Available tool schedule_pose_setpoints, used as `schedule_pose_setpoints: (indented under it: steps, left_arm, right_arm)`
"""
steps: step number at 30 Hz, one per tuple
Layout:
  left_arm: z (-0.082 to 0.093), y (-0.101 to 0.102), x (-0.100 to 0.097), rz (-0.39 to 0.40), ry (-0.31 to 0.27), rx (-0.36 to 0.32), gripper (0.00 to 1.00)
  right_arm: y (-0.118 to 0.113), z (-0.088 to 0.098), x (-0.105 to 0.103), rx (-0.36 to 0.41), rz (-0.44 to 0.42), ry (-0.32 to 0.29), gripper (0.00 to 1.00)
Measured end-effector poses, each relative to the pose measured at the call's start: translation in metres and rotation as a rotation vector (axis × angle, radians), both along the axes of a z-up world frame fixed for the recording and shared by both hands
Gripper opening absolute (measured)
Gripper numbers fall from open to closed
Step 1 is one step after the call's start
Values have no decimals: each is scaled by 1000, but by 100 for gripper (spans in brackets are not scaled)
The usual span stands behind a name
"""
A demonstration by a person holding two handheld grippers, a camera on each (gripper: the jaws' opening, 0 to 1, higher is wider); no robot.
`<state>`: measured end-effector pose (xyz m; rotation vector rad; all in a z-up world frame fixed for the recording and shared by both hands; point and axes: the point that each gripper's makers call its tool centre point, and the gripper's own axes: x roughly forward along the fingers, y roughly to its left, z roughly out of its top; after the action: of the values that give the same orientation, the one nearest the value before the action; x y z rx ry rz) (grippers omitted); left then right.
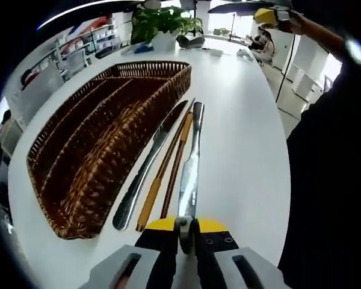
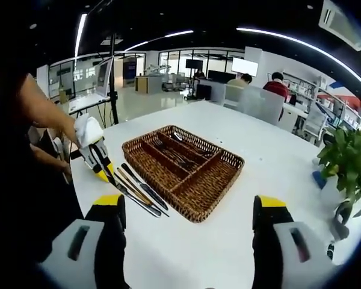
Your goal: Arrange the knives, forks, and spoons in their matching storage slots by inserting each utensil handle-first until every utensil is classified and aligned in the correct compartment
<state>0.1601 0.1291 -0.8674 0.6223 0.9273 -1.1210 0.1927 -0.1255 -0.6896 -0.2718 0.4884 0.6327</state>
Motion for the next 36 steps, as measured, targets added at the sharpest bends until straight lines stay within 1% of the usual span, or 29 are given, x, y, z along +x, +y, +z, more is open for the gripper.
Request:
schedule_pose_setpoints:
  steps: [2,3,5,6,8,9,11,12,14,15,16,17,18,19,20,21,22,23,24,25,26,28,29,30,31,32,33,34,36]
  left_arm:
    - [1,0,-2,-14,-6,5,7]
    - [5,1,-1,-30,-25,15,0]
    - [7,-1,-2,-7,-10,-6,0]
    - [7,-3,-2,-18,0,-11,0]
    - [3,-1,-3,-45,-7,16,0]
    - [2,0,-4,-43,3,19,0]
    - [-2,0,-14,-9,82,24,0]
    - [-3,-2,-14,-2,81,18,6]
    - [-1,-10,-22,78,150,-10,26]
    - [4,-19,-29,124,205,-41,31]
    - [7,-24,-31,148,215,-51,36]
    - [9,-29,-31,155,192,-66,43]
    - [12,-36,-39,138,187,-60,44]
    - [12,-41,-45,128,183,-57,43]
    - [8,-43,-49,78,143,-22,41]
    - [4,-39,-51,57,110,27,38]
    - [-3,-34,-52,39,93,87,34]
    - [-7,-33,-54,32,91,102,31]
    - [-3,-39,-47,29,43,49,27]
    - [-2,-33,-47,62,63,69,24]
    - [-2,-32,-46,85,87,66,22]
    - [-2,-25,-41,29,63,88,15]
    - [-3,-17,-35,1,28,122,11]
    - [-3,-16,-33,18,42,110,12]
    - [-2,-13,-33,45,78,103,14]
    - [-1,-12,-35,49,91,97,19]
    - [2,-14,-36,45,110,71,21]
    - [6,-17,-39,74,136,52,22]
    - [12,-27,-45,90,147,9,24]
  right_arm:
    - [1,1,0,2,2,-2,88]
    - [1,1,0,3,4,-3,88]
    - [2,1,0,3,5,-2,88]
    - [2,0,0,4,6,-2,88]
    - [1,-1,0,4,8,1,88]
    - [1,-1,0,4,8,0,88]
    - [2,0,0,6,9,0,88]
    - [2,0,0,6,9,-1,88]
    - [1,0,0,8,7,-1,88]
    - [0,-1,-1,8,4,1,88]
    - [0,-1,-1,9,3,2,88]
    - [0,-2,-1,10,1,3,88]
    - [-1,-2,-1,11,-1,3,88]
    - [-1,-3,-2,12,-2,4,88]
    - [0,-3,-2,14,-4,5,88]
    - [0,-3,-2,14,-4,6,88]
    - [1,-4,-2,15,-1,6,88]
    - [2,-4,-2,14,0,5,88]
    - [2,-3,-3,15,2,4,88]
    - [3,-3,-3,16,3,4,88]
    - [3,-3,-3,17,3,4,88]
    - [4,-3,-3,17,4,2,88]
    - [4,-3,-4,17,5,2,88]
    - [4,-3,-4,16,5,3,88]
    - [3,-3,-4,15,5,3,88]
    - [3,-3,-5,15,4,2,88]
    - [3,-3,-5,16,3,2,88]
    - [3,-3,-6,16,2,3,88]
    - [2,-4,-7,13,1,6,88]
